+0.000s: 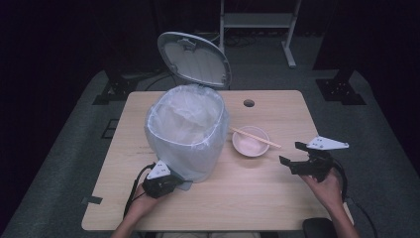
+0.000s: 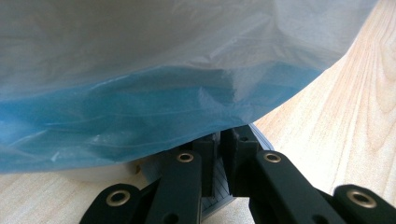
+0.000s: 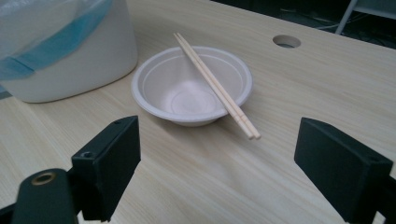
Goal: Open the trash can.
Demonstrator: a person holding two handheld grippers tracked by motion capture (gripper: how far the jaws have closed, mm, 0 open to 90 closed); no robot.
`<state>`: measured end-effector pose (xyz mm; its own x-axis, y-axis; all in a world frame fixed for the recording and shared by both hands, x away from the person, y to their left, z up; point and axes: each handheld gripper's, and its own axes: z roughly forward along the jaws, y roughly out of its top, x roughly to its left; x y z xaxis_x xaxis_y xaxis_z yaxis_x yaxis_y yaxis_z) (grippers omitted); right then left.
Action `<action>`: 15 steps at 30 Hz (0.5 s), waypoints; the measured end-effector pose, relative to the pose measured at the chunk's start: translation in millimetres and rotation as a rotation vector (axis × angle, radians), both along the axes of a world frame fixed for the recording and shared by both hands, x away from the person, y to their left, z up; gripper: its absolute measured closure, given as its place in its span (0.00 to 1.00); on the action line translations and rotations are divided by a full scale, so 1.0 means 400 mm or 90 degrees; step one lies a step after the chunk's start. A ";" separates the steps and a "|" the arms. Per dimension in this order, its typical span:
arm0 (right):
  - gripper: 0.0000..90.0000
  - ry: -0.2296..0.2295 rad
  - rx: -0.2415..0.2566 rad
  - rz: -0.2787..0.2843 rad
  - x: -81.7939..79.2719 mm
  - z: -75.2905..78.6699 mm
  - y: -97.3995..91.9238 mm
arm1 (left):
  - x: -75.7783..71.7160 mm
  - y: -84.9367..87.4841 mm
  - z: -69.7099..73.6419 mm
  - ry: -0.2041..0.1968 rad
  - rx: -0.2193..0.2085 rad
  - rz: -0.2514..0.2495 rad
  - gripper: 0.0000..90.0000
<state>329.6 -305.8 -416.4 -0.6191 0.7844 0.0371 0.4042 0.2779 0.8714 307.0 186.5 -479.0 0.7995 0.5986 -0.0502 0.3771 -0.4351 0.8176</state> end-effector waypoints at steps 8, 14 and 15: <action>0.15 -0.002 -0.004 0.012 0.024 0.023 0.013 | 0.001 0.000 0.000 0.004 -0.002 0.001 0.94; 0.15 -0.010 -0.011 0.018 0.044 0.040 0.022 | 0.000 -0.001 0.001 0.004 0.000 0.003 0.94; 0.15 -0.007 -0.012 0.023 0.049 0.043 0.024 | 0.000 -0.001 0.001 0.003 0.000 0.003 0.94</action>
<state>349.1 -296.4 -399.2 -0.6468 0.7625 0.0150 0.3842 0.3088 0.8701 307.1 186.1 -478.7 0.7963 0.6024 -0.0542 0.3832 -0.4331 0.8158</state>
